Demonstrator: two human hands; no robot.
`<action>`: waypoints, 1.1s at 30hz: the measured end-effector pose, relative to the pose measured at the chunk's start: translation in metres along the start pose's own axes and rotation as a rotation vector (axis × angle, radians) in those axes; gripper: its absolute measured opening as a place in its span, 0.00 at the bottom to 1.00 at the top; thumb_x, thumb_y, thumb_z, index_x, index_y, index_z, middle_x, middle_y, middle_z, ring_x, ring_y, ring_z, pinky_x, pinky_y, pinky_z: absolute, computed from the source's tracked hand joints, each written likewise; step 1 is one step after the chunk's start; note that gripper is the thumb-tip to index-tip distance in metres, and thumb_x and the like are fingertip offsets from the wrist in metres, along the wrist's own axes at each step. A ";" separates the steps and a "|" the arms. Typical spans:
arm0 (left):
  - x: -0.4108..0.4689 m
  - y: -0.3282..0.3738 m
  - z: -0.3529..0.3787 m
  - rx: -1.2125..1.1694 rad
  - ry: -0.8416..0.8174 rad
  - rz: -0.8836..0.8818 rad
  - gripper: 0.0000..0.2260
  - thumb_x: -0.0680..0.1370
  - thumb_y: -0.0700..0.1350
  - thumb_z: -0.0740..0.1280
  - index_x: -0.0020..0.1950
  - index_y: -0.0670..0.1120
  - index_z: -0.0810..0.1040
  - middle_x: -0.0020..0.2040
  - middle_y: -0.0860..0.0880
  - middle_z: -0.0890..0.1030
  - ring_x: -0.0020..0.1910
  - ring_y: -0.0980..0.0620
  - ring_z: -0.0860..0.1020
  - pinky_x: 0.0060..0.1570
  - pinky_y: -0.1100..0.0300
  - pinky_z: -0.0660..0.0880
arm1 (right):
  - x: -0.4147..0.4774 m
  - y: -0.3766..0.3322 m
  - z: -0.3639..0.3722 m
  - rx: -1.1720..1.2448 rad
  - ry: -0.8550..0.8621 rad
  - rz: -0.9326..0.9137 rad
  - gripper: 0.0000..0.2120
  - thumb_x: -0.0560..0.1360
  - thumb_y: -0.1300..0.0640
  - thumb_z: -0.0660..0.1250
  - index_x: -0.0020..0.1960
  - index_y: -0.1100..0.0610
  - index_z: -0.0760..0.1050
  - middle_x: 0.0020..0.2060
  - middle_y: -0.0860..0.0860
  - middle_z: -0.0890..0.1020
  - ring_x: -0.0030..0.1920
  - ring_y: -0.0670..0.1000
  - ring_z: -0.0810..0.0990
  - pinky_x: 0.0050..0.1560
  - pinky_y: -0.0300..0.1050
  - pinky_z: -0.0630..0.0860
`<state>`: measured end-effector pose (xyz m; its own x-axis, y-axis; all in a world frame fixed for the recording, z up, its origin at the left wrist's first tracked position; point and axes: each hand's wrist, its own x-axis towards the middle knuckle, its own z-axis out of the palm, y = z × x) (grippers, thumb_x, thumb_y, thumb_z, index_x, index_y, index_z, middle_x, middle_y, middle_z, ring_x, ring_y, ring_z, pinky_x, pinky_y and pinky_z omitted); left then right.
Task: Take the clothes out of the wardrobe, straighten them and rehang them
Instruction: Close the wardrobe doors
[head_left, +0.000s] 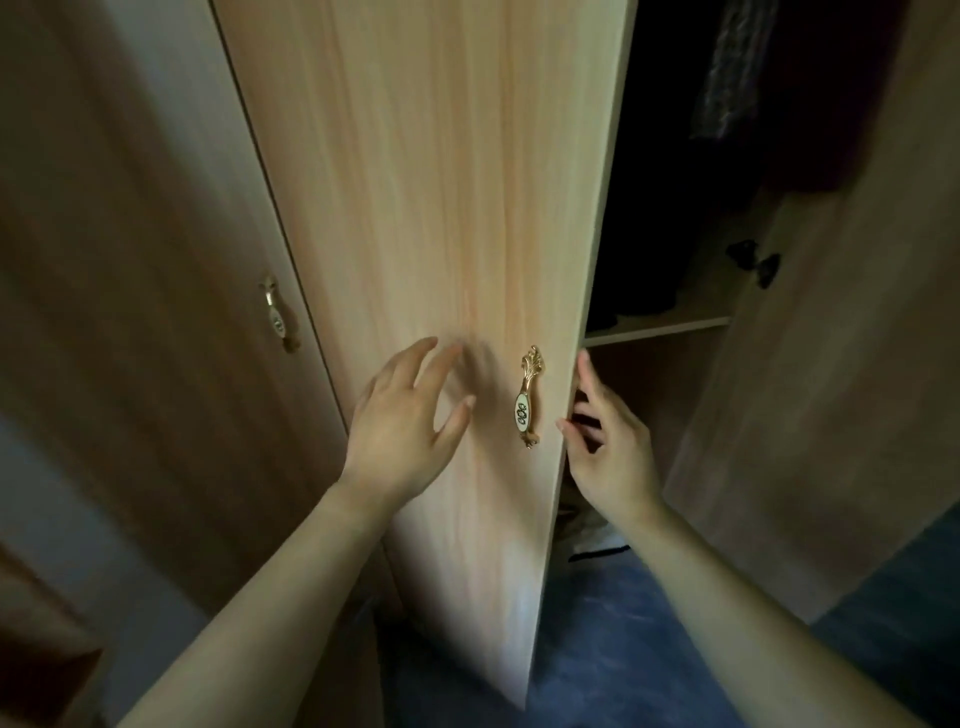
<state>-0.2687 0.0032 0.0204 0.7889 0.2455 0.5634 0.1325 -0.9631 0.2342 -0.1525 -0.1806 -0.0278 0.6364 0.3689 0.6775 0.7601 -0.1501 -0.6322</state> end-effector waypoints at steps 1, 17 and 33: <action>0.014 0.000 0.008 0.004 0.008 0.015 0.24 0.78 0.57 0.56 0.72 0.50 0.66 0.71 0.45 0.68 0.69 0.45 0.67 0.63 0.45 0.70 | 0.010 0.010 -0.003 0.000 0.001 0.006 0.40 0.72 0.67 0.70 0.74 0.47 0.53 0.57 0.40 0.71 0.53 0.46 0.78 0.52 0.29 0.74; 0.171 -0.020 0.133 0.253 0.255 0.121 0.25 0.78 0.56 0.60 0.74 0.55 0.61 0.76 0.41 0.53 0.74 0.38 0.57 0.67 0.37 0.60 | 0.153 0.157 0.011 0.092 0.098 -0.068 0.31 0.69 0.68 0.72 0.68 0.55 0.67 0.50 0.47 0.77 0.46 0.33 0.76 0.42 0.23 0.70; 0.223 -0.068 0.155 0.504 0.307 0.193 0.24 0.78 0.52 0.65 0.73 0.58 0.62 0.75 0.45 0.57 0.72 0.45 0.61 0.66 0.47 0.60 | 0.231 0.218 0.047 0.207 -0.026 0.005 0.31 0.72 0.67 0.69 0.70 0.50 0.62 0.54 0.45 0.77 0.50 0.34 0.77 0.48 0.27 0.73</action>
<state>-0.0088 0.1060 0.0069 0.6280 0.0096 0.7782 0.3308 -0.9083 -0.2558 0.1539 -0.0848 -0.0270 0.6342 0.3927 0.6660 0.7120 0.0391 -0.7011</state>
